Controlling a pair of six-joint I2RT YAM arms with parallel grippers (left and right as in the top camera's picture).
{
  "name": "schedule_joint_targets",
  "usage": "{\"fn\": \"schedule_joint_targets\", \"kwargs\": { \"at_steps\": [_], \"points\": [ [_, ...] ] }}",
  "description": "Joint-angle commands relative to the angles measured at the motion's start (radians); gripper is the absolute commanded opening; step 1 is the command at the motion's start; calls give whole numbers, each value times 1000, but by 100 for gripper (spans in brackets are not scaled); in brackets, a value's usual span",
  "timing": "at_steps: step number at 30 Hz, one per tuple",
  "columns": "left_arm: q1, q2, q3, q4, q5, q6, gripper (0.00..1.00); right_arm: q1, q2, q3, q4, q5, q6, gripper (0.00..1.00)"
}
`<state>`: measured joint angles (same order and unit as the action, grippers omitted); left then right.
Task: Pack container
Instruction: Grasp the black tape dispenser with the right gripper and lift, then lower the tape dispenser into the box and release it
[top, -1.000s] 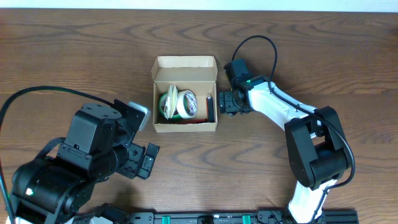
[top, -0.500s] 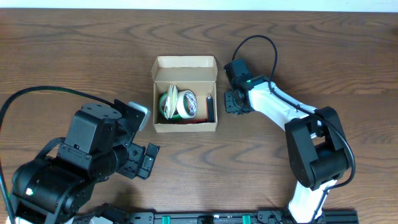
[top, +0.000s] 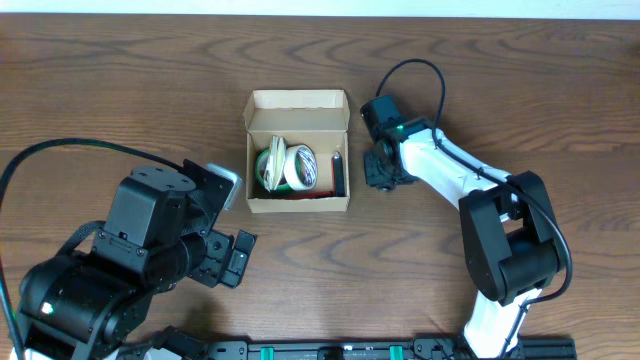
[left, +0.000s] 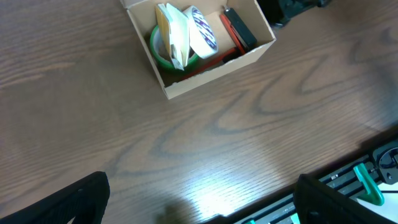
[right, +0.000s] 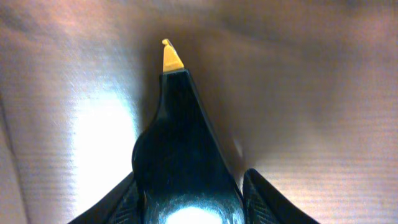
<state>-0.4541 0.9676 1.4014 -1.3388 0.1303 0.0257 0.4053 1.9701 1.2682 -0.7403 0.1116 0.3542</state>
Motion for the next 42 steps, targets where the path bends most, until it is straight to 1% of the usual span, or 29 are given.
{"fn": "schedule_joint_targets", "kwargs": {
  "at_steps": [1, 8, 12, 16, 20, 23, 27, 32, 34, 35, 36, 38, 39, 42],
  "points": [
    [2, -1, 10, -3, -7, -7, 95, 6, -18, 77, -68, 12, 24, 12],
    [2, -1, 10, -3, -8, -7, 95, 8, -91, 256, -254, 7, 73, 8],
    [2, -1, 10, -3, -7, -7, 95, 14, -147, 322, -302, -85, 98, 8],
    [2, -1, 10, -3, -8, -7, 95, 47, -209, 330, -299, -124, 166, 12],
    [2, -1, 10, -3, -7, -7, 95, 104, -217, 327, -291, -123, 231, 15],
    [2, -1, 10, -3, -8, -7, 95, 157, -201, 315, -254, -115, 266, 15],
    [2, -1, 10, -3, -7, -7, 95, 217, -164, 313, -230, -55, 320, 16],
    [2, -1, 10, -3, -7, -7, 95, 240, -117, 313, -227, -48, 322, 19],
    [2, -1, 10, -3, -7, -7, 95, 241, -105, 313, -223, -48, 322, 23],
    [2, -1, 10, -3, -7, -7, 95, 241, -103, 313, -221, -48, 322, 27],
    [2, -1, 10, -3, -7, -7, 95, 241, -102, 313, -218, -48, 322, 34],
    [2, -1, 10, -3, -7, -7, 95, 242, -103, 314, -213, -48, 322, 52],
    [2, -1, 10, -3, -7, -7, 96, 242, -104, 315, -213, -48, 322, 57],
    [2, -1, 10, -3, -7, -7, 95, 241, -105, 316, -213, -48, 322, 66]
  ]
}}
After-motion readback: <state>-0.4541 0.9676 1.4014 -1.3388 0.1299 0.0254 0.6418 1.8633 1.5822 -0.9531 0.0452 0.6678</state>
